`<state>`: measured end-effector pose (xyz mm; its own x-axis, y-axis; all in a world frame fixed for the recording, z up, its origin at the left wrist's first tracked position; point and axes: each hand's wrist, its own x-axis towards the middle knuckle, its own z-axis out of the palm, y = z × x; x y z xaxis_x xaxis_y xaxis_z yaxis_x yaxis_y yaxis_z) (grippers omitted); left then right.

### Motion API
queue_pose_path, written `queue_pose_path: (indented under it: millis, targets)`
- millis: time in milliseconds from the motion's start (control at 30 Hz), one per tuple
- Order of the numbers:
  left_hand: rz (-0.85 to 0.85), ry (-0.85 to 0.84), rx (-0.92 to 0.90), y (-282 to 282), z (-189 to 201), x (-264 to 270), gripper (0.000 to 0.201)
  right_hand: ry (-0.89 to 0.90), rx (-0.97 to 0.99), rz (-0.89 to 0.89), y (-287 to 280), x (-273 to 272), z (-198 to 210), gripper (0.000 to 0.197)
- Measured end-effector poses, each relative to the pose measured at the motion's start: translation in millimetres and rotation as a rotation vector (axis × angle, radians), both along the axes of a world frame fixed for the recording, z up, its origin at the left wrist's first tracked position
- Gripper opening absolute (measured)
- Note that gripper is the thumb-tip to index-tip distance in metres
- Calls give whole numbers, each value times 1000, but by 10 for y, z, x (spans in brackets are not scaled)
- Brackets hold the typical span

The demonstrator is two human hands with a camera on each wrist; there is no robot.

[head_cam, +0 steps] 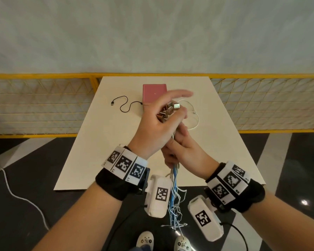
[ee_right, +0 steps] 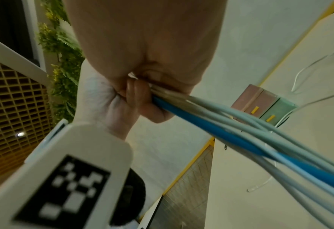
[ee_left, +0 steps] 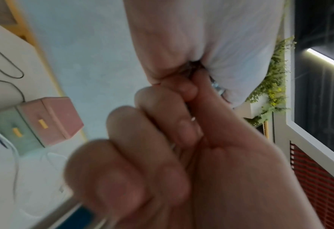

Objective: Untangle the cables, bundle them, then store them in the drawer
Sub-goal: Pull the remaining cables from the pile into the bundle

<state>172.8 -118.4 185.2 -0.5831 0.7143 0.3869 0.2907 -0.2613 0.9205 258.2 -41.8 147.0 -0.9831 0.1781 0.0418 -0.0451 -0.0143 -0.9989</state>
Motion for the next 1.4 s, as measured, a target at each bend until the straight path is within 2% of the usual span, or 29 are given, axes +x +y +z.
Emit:
queue_pose_path:
  millis: [67, 167, 233, 333, 400, 433, 467, 500, 567, 600, 700, 767, 867, 967, 1033, 1100, 1167, 1233, 1400]
  targets:
    - [23, 57, -3, 28, 22, -14, 11, 42, 16, -12, 41, -33, 15, 23]
    - [45, 67, -18, 69, 32, -72, 31, 76, 14, 1, 139, -72, 40, 17]
    - [36, 65, -60, 103, 44, -122, 34, 59, 26, 1, 175, -94, 73, 19]
    - [-43, 2, -87, 166, 18, -211, 13, 20, -54, -59, 221, -149, 122, 27]
    - [-104, -178, -85, 186, -76, -292, 62, 30, -66, -106, 281, -215, 155, 30]
    - [-137, -258, -143, 201, -131, -324, 79, 30, -49, -106, 315, -249, 166, 30]
    - [-162, -282, -216, 202, -148, -327, 84, 25, -17, -91, 343, -282, 171, 31]
    - [-158, -252, -288, 206, -135, -312, 76, 15, 25, -69, 364, -312, 171, 31]
    - [-62, -157, -346, 240, -113, -323, 40, -25, 98, -30, 386, -357, 166, 31]
    - [-11, -113, -337, 243, -71, -318, 34, -39, 159, -17, 390, -375, 164, 30]
    - [130, 21, -296, 253, -61, -414, 43, -41, 384, 49, 389, -447, 124, 18]
    - [213, -55, -166, 228, -33, -523, 50, -25, 510, 123, 378, -491, -4, 12]
    - [273, -349, 106, 78, 129, -780, 52, -32, 666, 204, 385, -570, -345, 15]
    - [294, -488, 204, -111, 262, -963, 48, -115, 740, 266, 383, -685, -672, 13]
    - [311, -482, 180, -200, 241, -1017, 49, -191, 737, 329, 354, -800, -828, 12]
    - [331, -467, 116, -254, 143, -1058, 49, -301, 813, 431, 357, -926, -939, 13]
    - [352, -467, 42, -279, 3, -1116, 47, -429, 935, 581, 401, -1043, -1035, 32]
    - [394, -479, -46, -308, -148, -1171, 47, -511, 1011, 656, 451, -1166, -1133, 48]
    - [551, -575, -162, -396, -504, -1267, 48, -492, 1074, 462, 450, -1618, -1368, 34]
